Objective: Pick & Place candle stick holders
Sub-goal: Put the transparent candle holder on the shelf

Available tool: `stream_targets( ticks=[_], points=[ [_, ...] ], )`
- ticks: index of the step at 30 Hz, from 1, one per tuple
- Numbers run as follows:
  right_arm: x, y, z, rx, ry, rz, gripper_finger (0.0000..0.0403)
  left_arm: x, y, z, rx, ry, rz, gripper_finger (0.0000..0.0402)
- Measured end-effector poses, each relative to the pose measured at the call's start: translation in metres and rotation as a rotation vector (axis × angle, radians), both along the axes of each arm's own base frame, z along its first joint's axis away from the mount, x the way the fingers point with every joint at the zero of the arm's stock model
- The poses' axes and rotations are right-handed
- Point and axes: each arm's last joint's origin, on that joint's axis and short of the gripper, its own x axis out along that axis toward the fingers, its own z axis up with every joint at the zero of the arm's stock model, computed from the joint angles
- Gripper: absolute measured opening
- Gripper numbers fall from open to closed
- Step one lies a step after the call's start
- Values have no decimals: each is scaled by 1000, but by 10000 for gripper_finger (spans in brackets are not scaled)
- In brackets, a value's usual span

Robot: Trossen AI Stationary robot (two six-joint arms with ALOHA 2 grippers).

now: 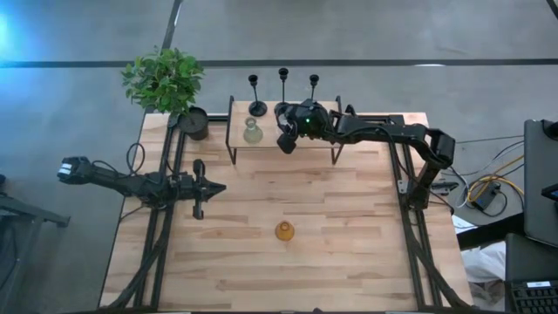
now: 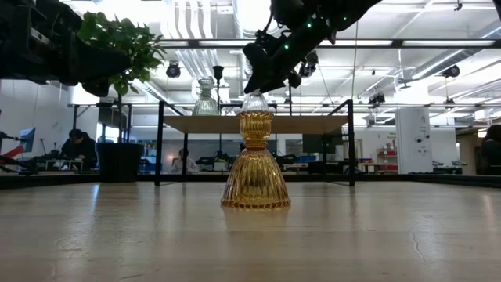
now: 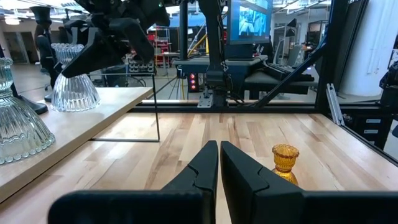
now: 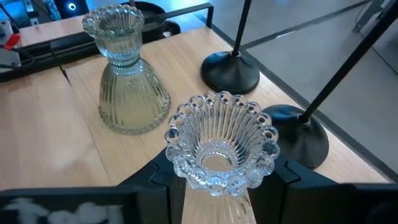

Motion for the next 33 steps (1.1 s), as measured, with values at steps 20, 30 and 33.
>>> stream_targets(
  ticks=[20,30,33],
  points=[
    [-3,-3,-8,48,-5,-12,121,0,0,0,0,1,0,26],
    [-3,-2,-13,64,-38,2,121,0,0,0,1,2,0,26],
    [-3,-2,-13,64,-37,2,121,0,0,0,0,3,0,26]
  ],
)
